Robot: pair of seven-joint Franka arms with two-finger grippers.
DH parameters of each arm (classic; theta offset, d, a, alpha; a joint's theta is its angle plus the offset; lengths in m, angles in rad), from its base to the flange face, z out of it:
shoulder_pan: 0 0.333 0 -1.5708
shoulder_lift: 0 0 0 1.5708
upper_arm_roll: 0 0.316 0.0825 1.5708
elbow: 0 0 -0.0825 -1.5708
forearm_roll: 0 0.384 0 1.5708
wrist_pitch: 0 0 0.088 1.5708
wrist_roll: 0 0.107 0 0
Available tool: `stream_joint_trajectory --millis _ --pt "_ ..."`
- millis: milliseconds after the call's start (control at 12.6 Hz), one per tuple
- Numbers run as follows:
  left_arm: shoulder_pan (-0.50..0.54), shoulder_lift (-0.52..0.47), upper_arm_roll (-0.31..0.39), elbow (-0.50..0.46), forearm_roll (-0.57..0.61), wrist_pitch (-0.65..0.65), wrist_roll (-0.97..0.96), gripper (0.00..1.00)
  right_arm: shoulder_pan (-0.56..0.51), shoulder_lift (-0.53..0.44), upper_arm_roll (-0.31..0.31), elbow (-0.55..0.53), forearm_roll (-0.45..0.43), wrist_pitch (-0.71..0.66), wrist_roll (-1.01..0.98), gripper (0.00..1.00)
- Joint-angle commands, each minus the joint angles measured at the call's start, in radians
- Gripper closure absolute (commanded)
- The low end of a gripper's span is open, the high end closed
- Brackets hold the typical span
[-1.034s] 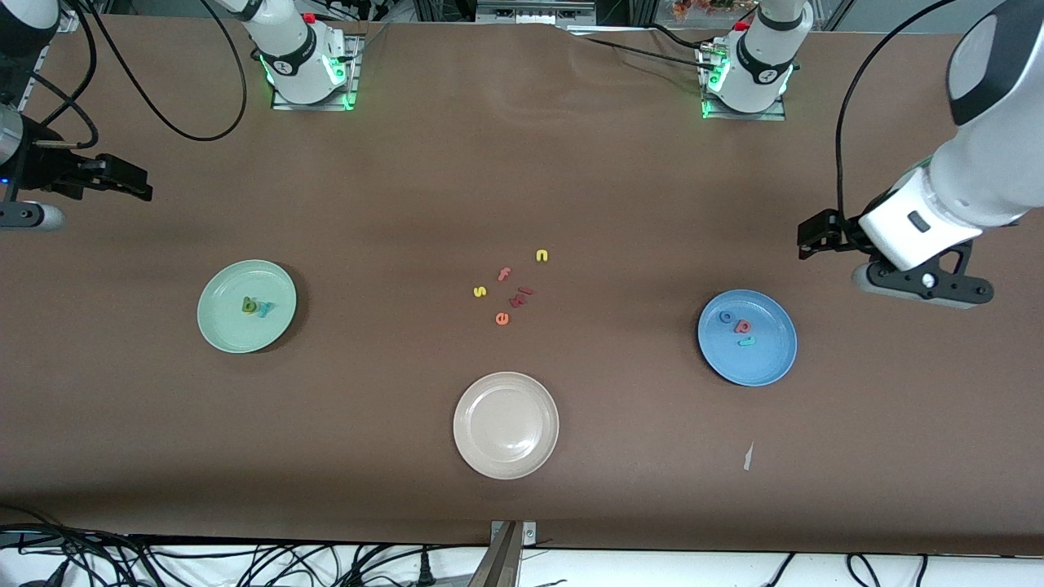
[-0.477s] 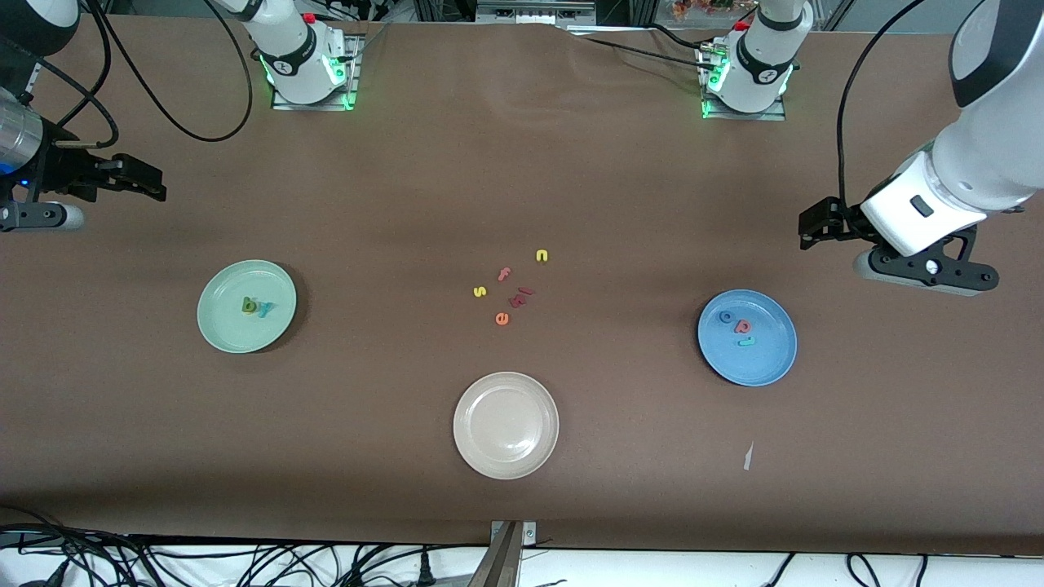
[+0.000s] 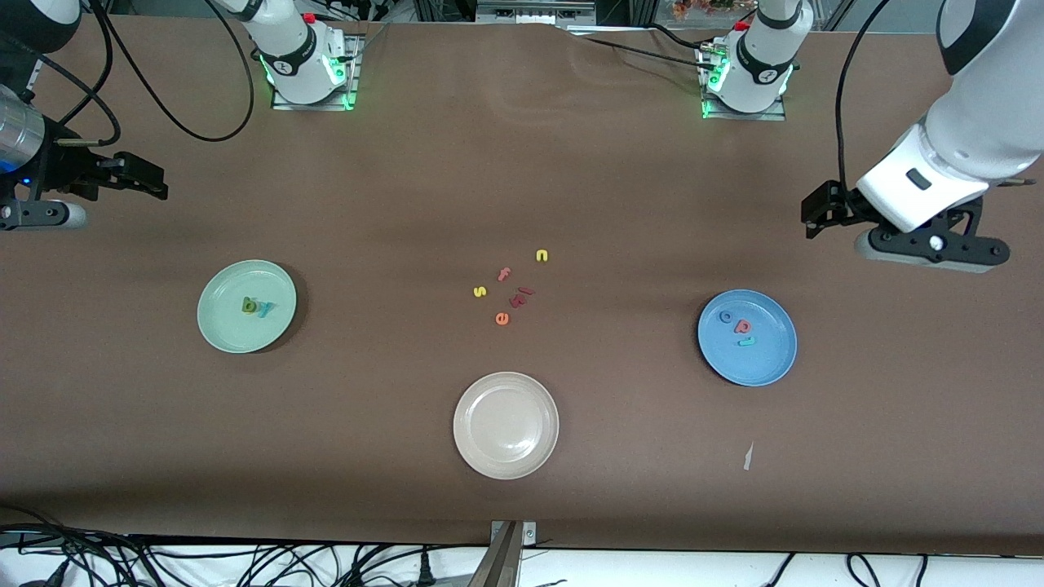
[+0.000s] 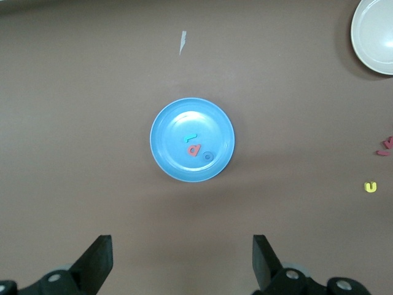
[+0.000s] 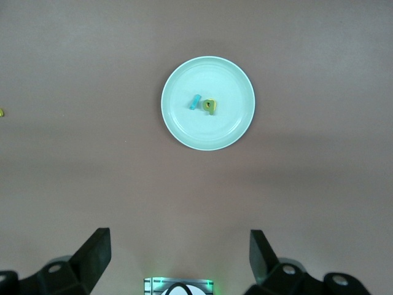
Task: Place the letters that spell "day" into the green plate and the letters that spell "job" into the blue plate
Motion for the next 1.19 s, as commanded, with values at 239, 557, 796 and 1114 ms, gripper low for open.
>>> stream_joint_trajectory --millis 239,557,796,1114 --pt "-0.154 -0.193 0.196 -0.221 -0.093 0.083 0.012 0.0 0.0 -0.006 0.011 0.013 0.006 -0.03 0.012 0.0" --pt "-0.156 -0.171 0.188 -0.202 -0.09 0.065 0.012 0.0 0.0 -0.006 0.012 0.013 0.006 -0.033 0.01 0.0" --pt "-0.151 -0.171 0.187 -0.202 -0.091 0.063 0.012 0.0 0.0 -0.008 0.012 0.013 0.006 -0.039 0.01 0.0" --pt "-0.151 -0.171 0.188 -0.202 -0.09 0.063 0.012 0.0 0.0 -0.008 0.012 0.013 0.006 -0.038 0.01 0.0"
